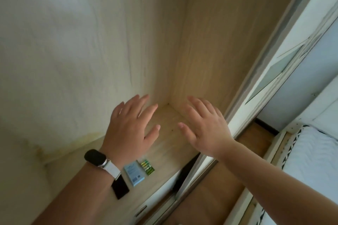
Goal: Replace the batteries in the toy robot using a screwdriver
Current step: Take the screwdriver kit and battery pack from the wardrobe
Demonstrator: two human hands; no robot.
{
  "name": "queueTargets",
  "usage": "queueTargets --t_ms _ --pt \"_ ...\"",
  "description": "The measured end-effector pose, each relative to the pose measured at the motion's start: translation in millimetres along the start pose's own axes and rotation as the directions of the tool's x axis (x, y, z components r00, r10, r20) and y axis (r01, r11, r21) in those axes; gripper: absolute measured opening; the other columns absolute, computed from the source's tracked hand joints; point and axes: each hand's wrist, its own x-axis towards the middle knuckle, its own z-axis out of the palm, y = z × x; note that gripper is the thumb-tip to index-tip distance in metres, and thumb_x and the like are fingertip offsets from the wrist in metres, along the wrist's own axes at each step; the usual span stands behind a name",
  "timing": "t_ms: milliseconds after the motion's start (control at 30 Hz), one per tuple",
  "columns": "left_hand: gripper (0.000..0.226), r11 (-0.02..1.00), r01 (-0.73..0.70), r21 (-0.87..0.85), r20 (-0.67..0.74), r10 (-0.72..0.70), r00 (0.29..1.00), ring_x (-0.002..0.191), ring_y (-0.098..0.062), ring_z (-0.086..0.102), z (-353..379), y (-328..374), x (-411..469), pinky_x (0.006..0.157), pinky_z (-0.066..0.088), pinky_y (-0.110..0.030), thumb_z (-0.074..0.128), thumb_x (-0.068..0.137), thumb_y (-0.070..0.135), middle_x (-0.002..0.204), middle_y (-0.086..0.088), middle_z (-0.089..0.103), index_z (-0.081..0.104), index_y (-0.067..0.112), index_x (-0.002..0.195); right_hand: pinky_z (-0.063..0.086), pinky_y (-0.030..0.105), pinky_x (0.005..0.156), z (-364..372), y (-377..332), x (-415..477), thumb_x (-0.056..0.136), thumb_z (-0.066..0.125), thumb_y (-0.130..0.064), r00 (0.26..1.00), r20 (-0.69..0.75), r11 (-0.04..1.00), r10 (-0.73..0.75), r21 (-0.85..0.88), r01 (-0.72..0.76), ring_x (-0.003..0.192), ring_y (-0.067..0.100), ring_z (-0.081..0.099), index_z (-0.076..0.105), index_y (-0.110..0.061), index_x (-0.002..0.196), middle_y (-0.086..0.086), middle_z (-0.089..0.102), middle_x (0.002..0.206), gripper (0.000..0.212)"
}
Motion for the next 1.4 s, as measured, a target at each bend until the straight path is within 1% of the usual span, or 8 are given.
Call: queueTargets --t_ms 167,367,467,633,733,933,1100,1400 --pt "0.050 0.969 0.243 0.053 0.047 -0.245 0.968 0.137 -0.036 0.048 22 -19 -22 0.106 0.040 -0.056 0.066 0.091 0.038 0.148 -0.014 0.053 0.059 0.015 0.136 0.050 0.049 0.092 41 -20 8 0.096 0.036 -0.057 0.992 0.090 0.996 -0.088 0.010 0.087 0.125 0.034 0.053 0.053 -0.021 0.135 0.007 0.056 0.138 0.056" --pt "0.048 0.942 0.328 0.072 0.140 -0.335 0.932 0.140 -0.037 0.042 63 -48 -47 0.109 0.038 -0.055 0.061 0.094 0.040 0.152 -0.012 0.047 0.056 0.020 0.138 0.049 0.050 0.095 100 -22 36 0.097 0.032 -0.058 0.948 0.224 0.973 -0.224 0.106 0.205 0.128 0.033 0.053 0.046 -0.023 0.138 0.009 0.055 0.140 0.056" --pt "0.054 0.895 0.433 0.105 0.238 -0.446 0.863 0.147 -0.034 0.032 85 -55 -67 0.116 0.029 -0.051 0.057 0.096 0.043 0.160 -0.008 0.037 0.049 0.024 0.146 0.044 0.052 0.102 132 -24 44 0.099 0.016 -0.061 0.916 0.302 0.960 -0.263 0.177 0.218 0.134 0.033 0.048 0.039 -0.026 0.142 0.009 0.051 0.146 0.059" --pt "0.058 0.819 0.554 0.146 0.277 -0.572 0.772 0.143 -0.039 0.039 111 -53 -90 0.111 0.035 -0.056 0.068 0.092 0.036 0.157 -0.013 0.041 0.051 0.018 0.145 0.032 0.046 0.111 192 -30 44 0.097 0.019 -0.061 0.870 0.394 0.944 -0.297 0.256 0.206 0.143 0.028 0.035 0.035 -0.029 0.147 0.005 0.040 0.155 0.062" --pt "0.060 0.774 0.603 0.192 0.311 -0.631 0.711 0.146 -0.037 0.035 124 -53 -98 0.112 0.034 -0.054 0.064 0.094 0.037 0.160 -0.012 0.036 0.047 0.019 0.148 0.032 0.045 0.111 226 -29 41 0.095 0.021 -0.061 0.840 0.432 0.926 -0.328 0.324 0.195 0.142 0.027 0.036 0.040 -0.027 0.145 0.005 0.042 0.154 0.064" --pt "0.058 0.788 0.558 0.260 0.433 -0.612 0.662 0.141 -0.039 0.042 159 -52 -118 0.110 0.038 -0.054 0.067 0.092 0.037 0.155 -0.015 0.043 0.054 0.016 0.144 0.047 0.045 0.096 271 -19 30 0.090 0.032 -0.054 0.793 0.490 0.908 -0.361 0.377 0.181 0.123 0.031 0.053 0.056 -0.016 0.134 0.011 0.058 0.137 0.063" --pt "0.057 0.789 0.569 0.232 0.487 -0.601 0.634 0.142 -0.039 0.041 201 -64 -134 0.111 0.036 -0.054 0.067 0.092 0.035 0.155 -0.016 0.044 0.055 0.015 0.143 0.047 0.046 0.097 312 -21 21 0.091 0.030 -0.053 0.749 0.538 0.902 -0.387 0.388 0.187 0.126 0.032 0.051 0.053 -0.015 0.135 0.013 0.055 0.138 0.062" --pt "0.055 0.767 0.608 0.204 0.547 -0.604 0.579 0.144 -0.039 0.039 284 -94 -173 0.112 0.036 -0.054 0.067 0.092 0.026 0.155 -0.017 0.043 0.054 0.013 0.144 0.053 0.039 0.078 400 -21 -2 0.087 0.044 -0.048 0.717 0.591 0.918 -0.370 0.351 0.185 0.107 0.028 0.060 0.060 -0.014 0.122 0.009 0.065 0.118 0.050"
